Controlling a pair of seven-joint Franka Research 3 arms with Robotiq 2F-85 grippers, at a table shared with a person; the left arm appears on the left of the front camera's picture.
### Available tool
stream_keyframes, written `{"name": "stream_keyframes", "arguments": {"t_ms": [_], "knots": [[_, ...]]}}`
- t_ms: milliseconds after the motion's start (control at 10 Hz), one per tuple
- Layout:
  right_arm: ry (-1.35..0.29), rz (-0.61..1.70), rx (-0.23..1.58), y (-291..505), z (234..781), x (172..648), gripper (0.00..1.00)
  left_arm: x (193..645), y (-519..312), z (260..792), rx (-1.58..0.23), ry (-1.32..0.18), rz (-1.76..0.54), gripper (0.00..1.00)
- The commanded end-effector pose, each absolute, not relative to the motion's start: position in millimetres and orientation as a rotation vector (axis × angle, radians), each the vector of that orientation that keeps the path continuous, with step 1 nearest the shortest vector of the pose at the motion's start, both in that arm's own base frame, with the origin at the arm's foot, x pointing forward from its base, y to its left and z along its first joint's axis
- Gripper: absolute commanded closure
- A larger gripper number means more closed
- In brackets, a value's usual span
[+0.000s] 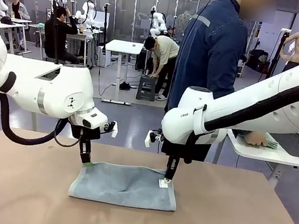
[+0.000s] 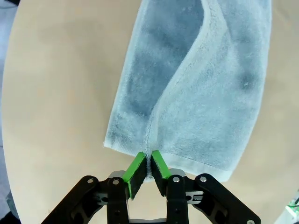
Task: Fold the towels and place them in the basket.
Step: When a person lays out a Towel with hook on the table, fold it in half twice.
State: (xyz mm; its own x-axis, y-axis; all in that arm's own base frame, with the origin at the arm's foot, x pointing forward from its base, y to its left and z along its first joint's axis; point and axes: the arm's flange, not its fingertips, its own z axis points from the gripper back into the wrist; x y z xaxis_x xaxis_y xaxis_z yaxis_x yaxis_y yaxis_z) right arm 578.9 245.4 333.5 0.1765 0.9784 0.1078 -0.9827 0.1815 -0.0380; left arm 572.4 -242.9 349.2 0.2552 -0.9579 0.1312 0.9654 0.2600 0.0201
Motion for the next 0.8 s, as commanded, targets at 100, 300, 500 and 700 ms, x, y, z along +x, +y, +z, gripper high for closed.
{"name": "stream_keyframes", "arguments": {"t_ms": [100, 300, 500, 700], "knots": [[-0.118, 1.41, 0.07, 244.7, 334.9, 585.4, 0.88, 581.4, -246.3, 350.0, 0.02, -0.115, -1.23, 0.88], [-0.118, 1.403, 0.076, 241.8, 333.5, 586.4, 0.88, 582.7, -246.7, 349.6, 0.025, -0.109, -1.232, 0.88], [-0.116, 1.403, 0.075, 240.8, 333.4, 586.1, 0.88, 583.7, -248.7, 348.3, 0.015, -0.103, -1.242, 0.88], [-0.121, 1.407, 0.073, 240.2, 332.7, 585.1, 0.76, 584.9, -248.5, 348.0, 0.003, -0.117, -1.243, 0.84]]}}
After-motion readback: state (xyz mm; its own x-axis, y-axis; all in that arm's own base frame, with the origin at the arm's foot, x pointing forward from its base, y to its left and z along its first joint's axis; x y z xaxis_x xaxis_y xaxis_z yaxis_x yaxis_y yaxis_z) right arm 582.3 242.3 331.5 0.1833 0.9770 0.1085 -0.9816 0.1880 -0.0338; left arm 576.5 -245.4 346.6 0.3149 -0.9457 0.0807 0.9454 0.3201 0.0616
